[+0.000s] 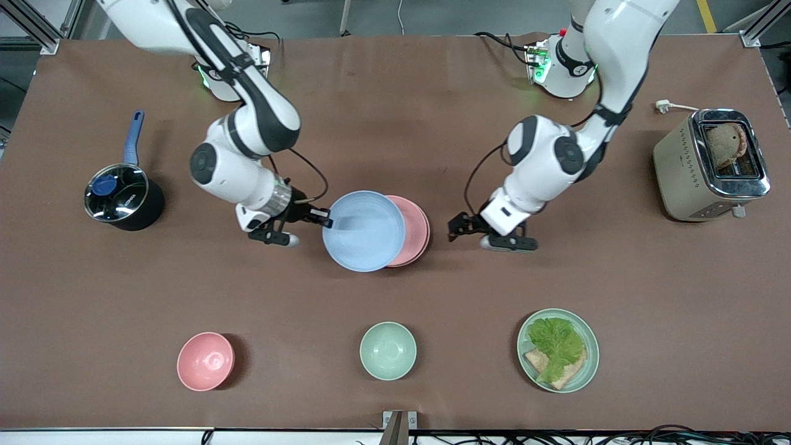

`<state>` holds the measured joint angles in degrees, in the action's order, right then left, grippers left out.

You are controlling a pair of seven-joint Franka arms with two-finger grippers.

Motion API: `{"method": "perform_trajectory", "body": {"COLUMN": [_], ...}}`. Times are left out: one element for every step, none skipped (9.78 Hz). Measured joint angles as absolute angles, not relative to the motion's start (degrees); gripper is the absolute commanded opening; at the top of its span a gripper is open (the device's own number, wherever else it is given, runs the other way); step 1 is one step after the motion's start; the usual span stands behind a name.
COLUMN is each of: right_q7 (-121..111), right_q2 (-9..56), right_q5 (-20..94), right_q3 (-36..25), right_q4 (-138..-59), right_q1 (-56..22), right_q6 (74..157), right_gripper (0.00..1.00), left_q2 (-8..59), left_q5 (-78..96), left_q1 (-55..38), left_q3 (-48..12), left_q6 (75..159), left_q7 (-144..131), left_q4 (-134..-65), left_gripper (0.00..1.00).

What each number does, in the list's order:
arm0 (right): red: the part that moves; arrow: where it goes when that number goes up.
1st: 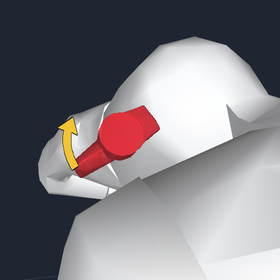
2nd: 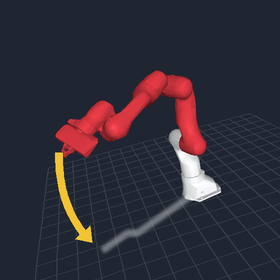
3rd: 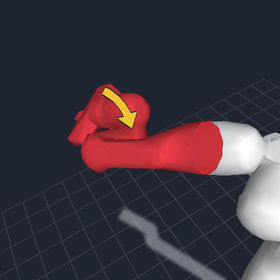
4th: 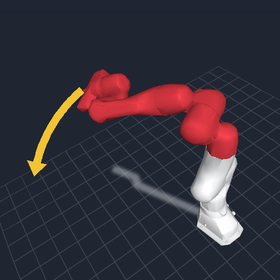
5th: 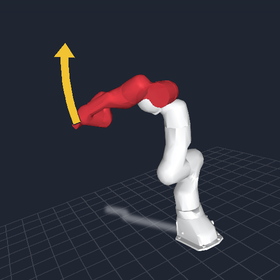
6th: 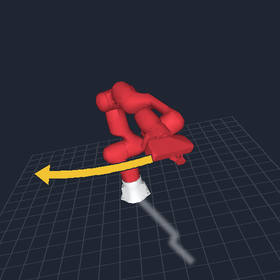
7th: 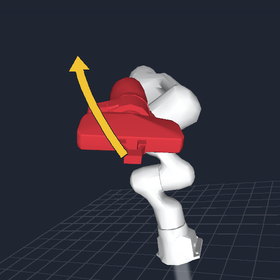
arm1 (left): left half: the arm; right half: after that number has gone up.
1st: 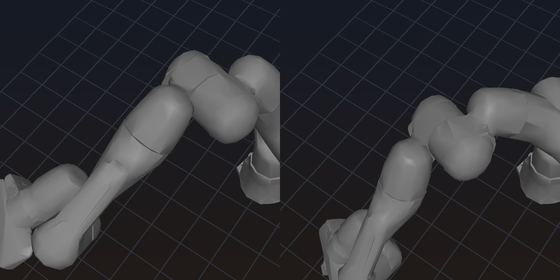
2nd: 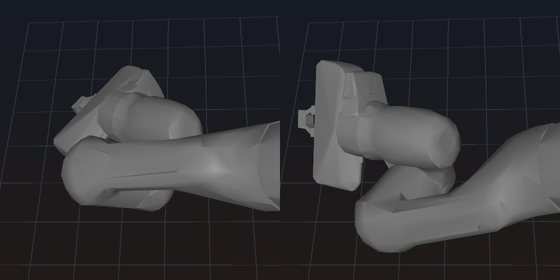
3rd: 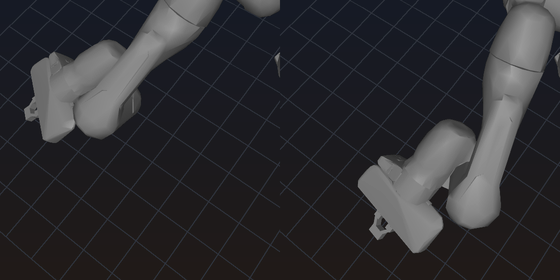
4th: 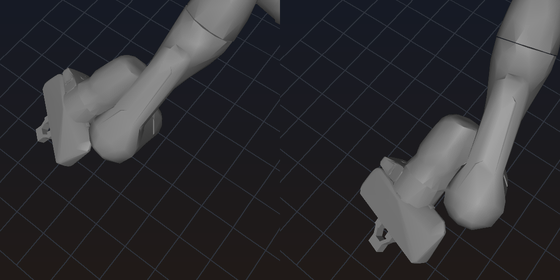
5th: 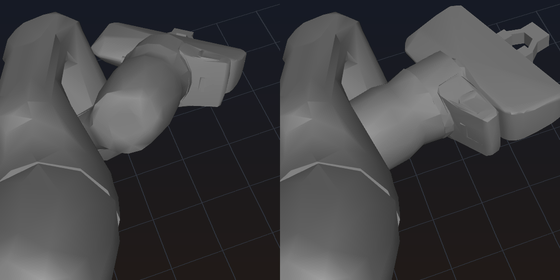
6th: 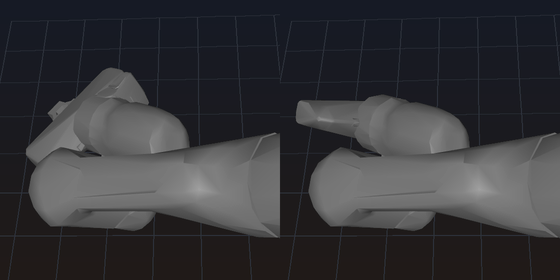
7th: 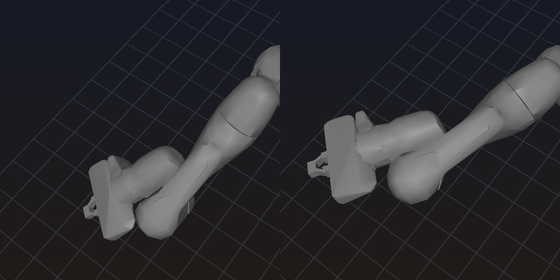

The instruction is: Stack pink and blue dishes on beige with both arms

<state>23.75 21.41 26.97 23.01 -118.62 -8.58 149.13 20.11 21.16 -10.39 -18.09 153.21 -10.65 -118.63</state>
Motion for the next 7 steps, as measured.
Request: {"method": "perform_trajectory", "body": {"right_q7": [25.2, 25.87, 25.98, 25.98, 25.98, 25.98, 25.99], "right_q2": [22.99, 24.58, 25.85, 26.75, 27.27, 27.48, 27.52], "right_q5": [26.97, 26.97, 26.97, 26.97, 26.97, 26.97, 26.96], "right_q3": [23.03, 23.03, 23.03, 23.02, 23.02, 23.02, 23.02], "right_q4": [-118.94, -119.22, -119.7, -120.47, -121.05, -121.24, -121.28], "right_q1": [-10.65, -11.95, -12.53, -12.76, -12.79, -12.83, -12.86], "right_q6": [152.33, 154.96, 157.35, 159.23, 160.17, 160.31, 160.31], "right_gripper": [0.03, 0.03, 0.04, 0.05, 0.13, 0.3, 0.68], "left_q2": [17.17, 14.45, 11.74, 8.95, 6.08, 3.37, 0.99], "left_q5": [20.94, 20.91, 20.91, 20.9, 20.61, 17.03, 10.75], "left_q1": [-10.4, -10.32, -10.16, -9.95, -9.86, -9.83, -9.83], "left_q3": [-14.51, -10.32, -5.87, -2.09, 1.14, 3.45, 4.55], "left_q6": [146.08, 139.32, 134.93, 132.84, 130.34, 126.49, 122.06], "left_q7": [-5.91, 1.24, 7.95, 11.78, 13.56, 14.42, 14.27], "left_q4": [-118.82, -118.76, -118.64, -118.35, -117.48, -115.65, -112.78], "left_gripper": [1.0, 1.0, 1.0, 1.0, 1.0, 1.0, 1.0]}}
